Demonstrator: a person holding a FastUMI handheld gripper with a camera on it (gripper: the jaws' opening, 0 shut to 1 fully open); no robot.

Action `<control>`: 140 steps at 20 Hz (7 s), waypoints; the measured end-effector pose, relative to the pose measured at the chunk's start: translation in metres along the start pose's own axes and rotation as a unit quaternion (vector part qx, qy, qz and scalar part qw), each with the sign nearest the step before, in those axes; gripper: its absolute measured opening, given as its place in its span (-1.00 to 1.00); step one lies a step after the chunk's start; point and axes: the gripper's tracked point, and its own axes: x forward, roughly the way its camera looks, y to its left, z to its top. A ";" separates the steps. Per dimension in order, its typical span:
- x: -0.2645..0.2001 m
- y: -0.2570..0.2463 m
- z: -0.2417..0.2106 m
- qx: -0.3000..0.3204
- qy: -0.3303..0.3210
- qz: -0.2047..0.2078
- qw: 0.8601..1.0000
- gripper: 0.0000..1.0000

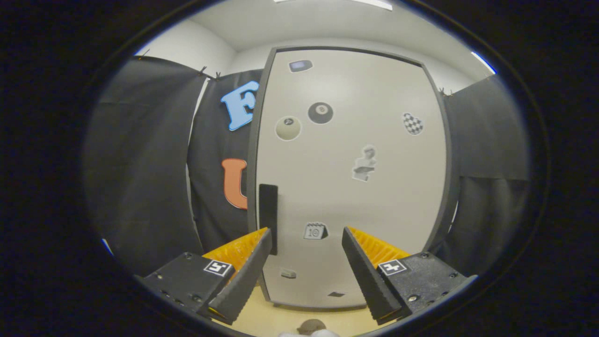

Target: Open the shoe cabinet door, grab the shoes and put them into the shoe cabinet, then close the shoe cabinet door.

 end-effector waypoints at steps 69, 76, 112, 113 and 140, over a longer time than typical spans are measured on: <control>-0.271 -0.280 -0.064 0.035 0.076 -0.087 0.993 -0.92; -0.269 -0.290 -0.063 0.050 0.075 -0.016 0.996 -0.92; -0.051 -0.013 -0.479 0.083 0.326 -0.010 0.942 0.35; -0.042 -0.015 -0.483 0.088 0.328 -0.012 0.940 0.35; -0.012 -0.074 -0.119 0.042 0.069 -0.001 0.997 -0.87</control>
